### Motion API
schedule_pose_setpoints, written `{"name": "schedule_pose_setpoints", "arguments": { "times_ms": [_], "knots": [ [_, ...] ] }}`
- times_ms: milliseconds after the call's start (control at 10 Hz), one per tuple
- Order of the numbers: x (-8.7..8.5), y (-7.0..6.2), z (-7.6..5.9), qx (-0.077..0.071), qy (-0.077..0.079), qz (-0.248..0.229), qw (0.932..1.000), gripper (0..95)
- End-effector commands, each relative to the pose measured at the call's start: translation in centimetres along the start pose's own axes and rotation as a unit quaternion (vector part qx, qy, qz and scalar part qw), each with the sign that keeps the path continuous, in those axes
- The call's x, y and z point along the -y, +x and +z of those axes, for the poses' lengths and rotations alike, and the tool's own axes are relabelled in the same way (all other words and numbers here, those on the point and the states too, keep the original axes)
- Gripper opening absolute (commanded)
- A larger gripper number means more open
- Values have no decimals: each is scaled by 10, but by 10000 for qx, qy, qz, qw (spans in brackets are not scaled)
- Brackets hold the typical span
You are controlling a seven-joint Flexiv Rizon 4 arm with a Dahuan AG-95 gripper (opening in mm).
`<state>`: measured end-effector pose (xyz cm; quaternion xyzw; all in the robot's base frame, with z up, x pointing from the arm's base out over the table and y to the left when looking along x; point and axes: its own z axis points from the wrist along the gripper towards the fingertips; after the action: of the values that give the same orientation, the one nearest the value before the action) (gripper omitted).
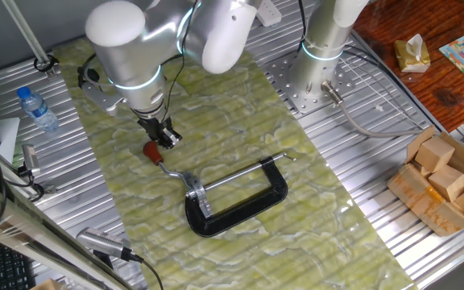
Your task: Pull up the lever
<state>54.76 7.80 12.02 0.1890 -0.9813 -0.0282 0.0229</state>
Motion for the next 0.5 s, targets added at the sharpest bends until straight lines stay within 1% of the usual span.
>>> {"name": "schedule_pose_setpoints", "arguments": {
  "times_ms": [100,200,300,500],
  "knots": [
    [0,1,1,172,75,349,9992,0],
    [1,0,5,175,70,630,9978,0],
    [2,0,10,175,62,772,9968,0],
    [3,-1,17,136,45,835,9964,0]
  ]
}}
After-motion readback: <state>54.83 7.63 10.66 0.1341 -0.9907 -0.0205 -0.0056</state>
